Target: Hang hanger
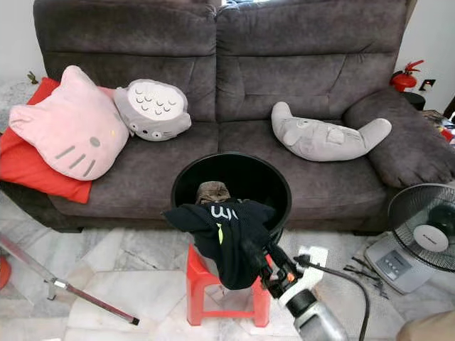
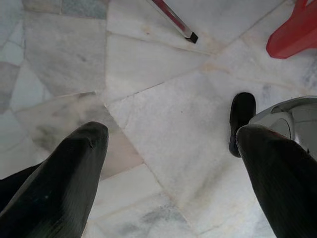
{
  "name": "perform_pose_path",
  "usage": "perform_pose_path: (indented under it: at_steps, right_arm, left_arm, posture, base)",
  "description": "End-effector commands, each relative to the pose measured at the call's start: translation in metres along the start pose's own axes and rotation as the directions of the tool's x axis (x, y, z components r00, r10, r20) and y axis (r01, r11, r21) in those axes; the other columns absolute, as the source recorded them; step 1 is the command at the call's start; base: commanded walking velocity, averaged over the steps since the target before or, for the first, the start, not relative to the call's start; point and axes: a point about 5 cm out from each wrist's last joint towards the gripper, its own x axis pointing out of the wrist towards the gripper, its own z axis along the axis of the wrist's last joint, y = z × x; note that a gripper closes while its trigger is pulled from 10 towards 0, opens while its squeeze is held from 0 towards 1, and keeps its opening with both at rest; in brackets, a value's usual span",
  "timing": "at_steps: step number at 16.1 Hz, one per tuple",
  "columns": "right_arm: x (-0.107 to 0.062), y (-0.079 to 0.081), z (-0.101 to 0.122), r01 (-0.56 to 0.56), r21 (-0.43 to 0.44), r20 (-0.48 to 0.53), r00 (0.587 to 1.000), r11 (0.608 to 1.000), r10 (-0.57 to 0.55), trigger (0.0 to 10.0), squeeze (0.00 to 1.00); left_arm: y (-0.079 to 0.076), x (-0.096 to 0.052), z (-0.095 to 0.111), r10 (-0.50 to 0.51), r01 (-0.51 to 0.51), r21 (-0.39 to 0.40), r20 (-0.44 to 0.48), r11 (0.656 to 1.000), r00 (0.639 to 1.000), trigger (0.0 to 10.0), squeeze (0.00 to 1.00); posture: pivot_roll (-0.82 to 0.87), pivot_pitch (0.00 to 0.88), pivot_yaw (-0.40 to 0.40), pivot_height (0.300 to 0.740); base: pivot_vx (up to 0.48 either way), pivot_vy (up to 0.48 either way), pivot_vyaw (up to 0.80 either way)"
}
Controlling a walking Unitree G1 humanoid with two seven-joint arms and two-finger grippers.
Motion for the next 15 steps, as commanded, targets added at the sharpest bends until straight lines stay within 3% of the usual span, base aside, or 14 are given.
perform_pose_path:
  at_steps: [1, 9, 10, 11, 13, 15]
  right_arm:
    - [0.003, 0.005, 0.007, -0.035, -0.01, 0.018, 0.999, 0.999, 0.035, 10.0, 0.0]
    - [0.005, 0.017, 0.013, -0.087, -0.019, 0.042, 0.995, 0.996, 0.088, 10.0, 0.0]
    - [0.005, 0.016, 0.015, -0.078, -0.018, 0.051, 0.996, 0.997, 0.079, 3.8, 0.0]
    - [0.007, 0.016, 0.016, -0.074, -0.021, 0.053, 0.996, 0.997, 0.075, 0.6, 0.0]
    - [0.007, 0.016, 0.016, -0.075, -0.022, 0.052, 0.996, 0.997, 0.076, 0.0, 0.0]
    - [0.009, 0.016, 0.015, -0.072, -0.028, 0.045, 0.996, 0.997, 0.073, 0.0, 0.0]
  left_arm:
    - [0.0, 0.0, 0.001, -0.002, 0.002, 0.025, 0.005, 1.0, 1.0, 10.0, 0.0]
    - [-0.023, 0.005, 0.011, -0.036, 0.035, 0.061, 0.025, 0.998, 0.999, 10.0, 0.0]
    - [-0.023, 0.006, 0.015, -0.036, 0.034, 0.064, 0.03, 0.997, 0.999, 10.0, 0.0]
    - [-0.02, 0.006, 0.018, -0.034, 0.031, 0.065, 0.035, 0.997, 0.999, 10.0, 0.0]
    - [-0.016, 0.006, 0.018, -0.031, 0.028, 0.066, 0.036, 0.997, 0.999, 10.0, 0.0]
    - [0.0, 0.003, 0.012, -0.016, 0.014, 0.068, 0.027, 0.998, 1.0, 10.0, 0.0]
  posture:
    - [0.01, 0.0, 0.036, 0.74]
    - [0.01, 0.0, 0.039, 0.74]
    - [0.01, 0.0, 0.041, 0.74]
    - [0.01, 0.0, 0.041, 0.74]
    - [0.01, 0.0, 0.038, 0.74]
    - [0.01, 0.0, 0.038, 0.74]
  base:
    - [0.0, 0.0, 0.0]
    - [0.0, 0.0, 0.0]
    - [0.0, 0.0, 0.0]
    - [0.0, 0.0, 0.0]
    - [0.0, 0.0, 0.0]
    - [0.0, 0.0, 0.0]
